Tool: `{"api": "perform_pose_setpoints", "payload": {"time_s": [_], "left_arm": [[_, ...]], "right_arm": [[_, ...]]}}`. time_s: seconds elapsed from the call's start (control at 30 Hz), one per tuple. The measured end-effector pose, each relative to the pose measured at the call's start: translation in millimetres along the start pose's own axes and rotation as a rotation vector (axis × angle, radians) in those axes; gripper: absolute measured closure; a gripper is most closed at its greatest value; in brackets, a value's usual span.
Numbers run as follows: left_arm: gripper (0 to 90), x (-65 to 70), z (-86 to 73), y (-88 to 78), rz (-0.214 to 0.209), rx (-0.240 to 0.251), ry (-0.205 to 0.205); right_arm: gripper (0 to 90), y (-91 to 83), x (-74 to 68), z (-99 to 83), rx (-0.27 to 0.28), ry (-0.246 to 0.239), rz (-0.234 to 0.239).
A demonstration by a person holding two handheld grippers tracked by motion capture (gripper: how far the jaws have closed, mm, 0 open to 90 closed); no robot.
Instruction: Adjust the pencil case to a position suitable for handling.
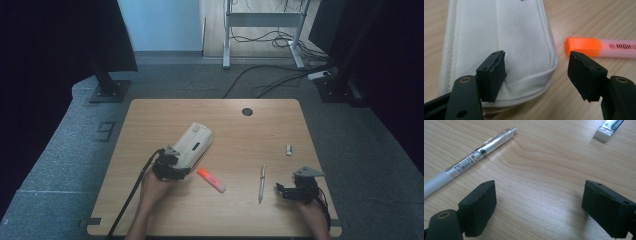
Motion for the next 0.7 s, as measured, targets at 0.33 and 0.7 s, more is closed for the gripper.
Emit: {"api": "perform_pose_setpoints", "payload": {"time_s": [0.33, 0.7], "left_arm": [[37.1, -1.6, 19.0, 14.1, 0.04, 0.0, 0.034], [53.0, -2.7, 10.9, 16.6, 0.116, -0.03, 0.061]], "right_arm": [[11.6, 0.0, 0.0, 0.0, 0.0, 0.0, -0.001], [11.6, 0.0, -0.1, 0.0, 0.0, 0.001, -0.001]]}}
Point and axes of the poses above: each handheld gripper's, and its own axes: y roughly forward along the jaws, z roughly out of its top, x roughly to its right, the point moved 8 cm from there along y, roughly forward along the jaws, and after that the axes turned 11 degrees about -z, right-handed, at the moved point
